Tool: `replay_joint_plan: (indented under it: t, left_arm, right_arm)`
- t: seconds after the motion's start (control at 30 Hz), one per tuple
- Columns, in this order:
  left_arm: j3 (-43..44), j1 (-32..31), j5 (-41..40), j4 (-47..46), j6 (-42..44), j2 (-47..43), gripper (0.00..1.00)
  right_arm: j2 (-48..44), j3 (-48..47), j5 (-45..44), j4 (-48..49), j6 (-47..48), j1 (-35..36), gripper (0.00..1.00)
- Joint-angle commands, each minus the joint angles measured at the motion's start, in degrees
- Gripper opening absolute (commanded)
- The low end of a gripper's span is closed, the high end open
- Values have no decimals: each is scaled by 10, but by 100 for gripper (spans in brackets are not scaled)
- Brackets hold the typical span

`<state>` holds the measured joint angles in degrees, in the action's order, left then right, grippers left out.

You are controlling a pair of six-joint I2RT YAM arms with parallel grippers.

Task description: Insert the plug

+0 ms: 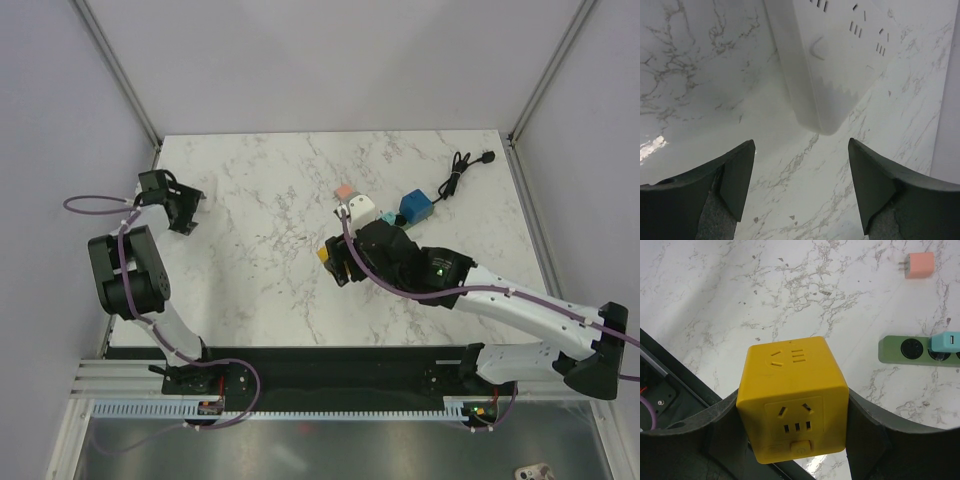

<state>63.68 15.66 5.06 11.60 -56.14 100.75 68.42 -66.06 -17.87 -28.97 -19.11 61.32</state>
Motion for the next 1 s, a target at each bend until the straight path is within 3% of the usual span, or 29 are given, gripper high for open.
replay_joint_plan:
  t: [0.0, 0.6, 0.9, 0.97]
  left_arm:
    - [-8, 9, -2, -89, -27, 25, 81]
    - [-55, 30, 50, -305, -66, 101, 73]
    - [-73, 29, 83, -315, -93, 92, 57]
    - [-90, 27, 91, -318, -92, 79, 44]
  right_arm:
    - [11, -27, -9, 44, 17, -9, 0]
    - [44, -13, 35, 63, 20, -35, 0]
    - [34, -6, 32, 63, 21, -37, 0]
    - [29, -1, 28, 62, 15, -37, 0]
